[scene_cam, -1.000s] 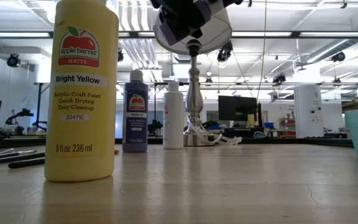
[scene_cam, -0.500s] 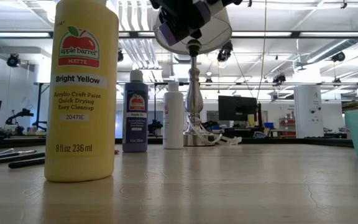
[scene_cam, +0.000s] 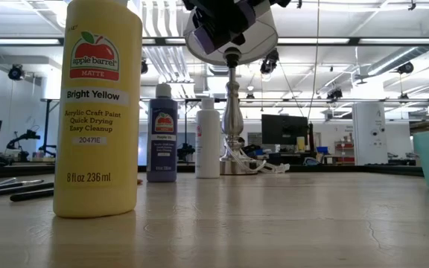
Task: Pick & Place Paint Supplies
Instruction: Put the purple paint bottle into the green bin
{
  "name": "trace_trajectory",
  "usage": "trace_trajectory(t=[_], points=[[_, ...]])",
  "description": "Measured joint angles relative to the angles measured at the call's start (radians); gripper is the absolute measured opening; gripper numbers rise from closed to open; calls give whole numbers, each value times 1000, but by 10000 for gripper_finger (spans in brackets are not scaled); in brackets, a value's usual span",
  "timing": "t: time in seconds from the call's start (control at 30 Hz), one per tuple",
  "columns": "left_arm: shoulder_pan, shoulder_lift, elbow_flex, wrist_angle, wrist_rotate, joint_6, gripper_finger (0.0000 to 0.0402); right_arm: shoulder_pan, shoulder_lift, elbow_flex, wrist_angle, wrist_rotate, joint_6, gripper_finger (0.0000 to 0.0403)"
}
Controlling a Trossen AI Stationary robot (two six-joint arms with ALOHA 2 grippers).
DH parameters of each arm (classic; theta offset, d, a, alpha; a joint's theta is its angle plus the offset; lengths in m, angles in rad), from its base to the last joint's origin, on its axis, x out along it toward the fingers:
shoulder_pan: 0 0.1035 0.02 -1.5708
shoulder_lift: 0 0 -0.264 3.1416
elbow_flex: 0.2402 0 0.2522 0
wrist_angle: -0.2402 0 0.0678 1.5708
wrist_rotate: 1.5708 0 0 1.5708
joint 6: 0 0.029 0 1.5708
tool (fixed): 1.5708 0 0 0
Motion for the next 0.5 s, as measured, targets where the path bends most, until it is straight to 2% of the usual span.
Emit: trace_trajectory(t=[0.27,0.5], points=[[0,0,0,0,0,0,130,0,1,0,-1,-1,-2,123],[-1,0,0,3,1,-6,167,0,1,0,-2,-4,-16,112]])
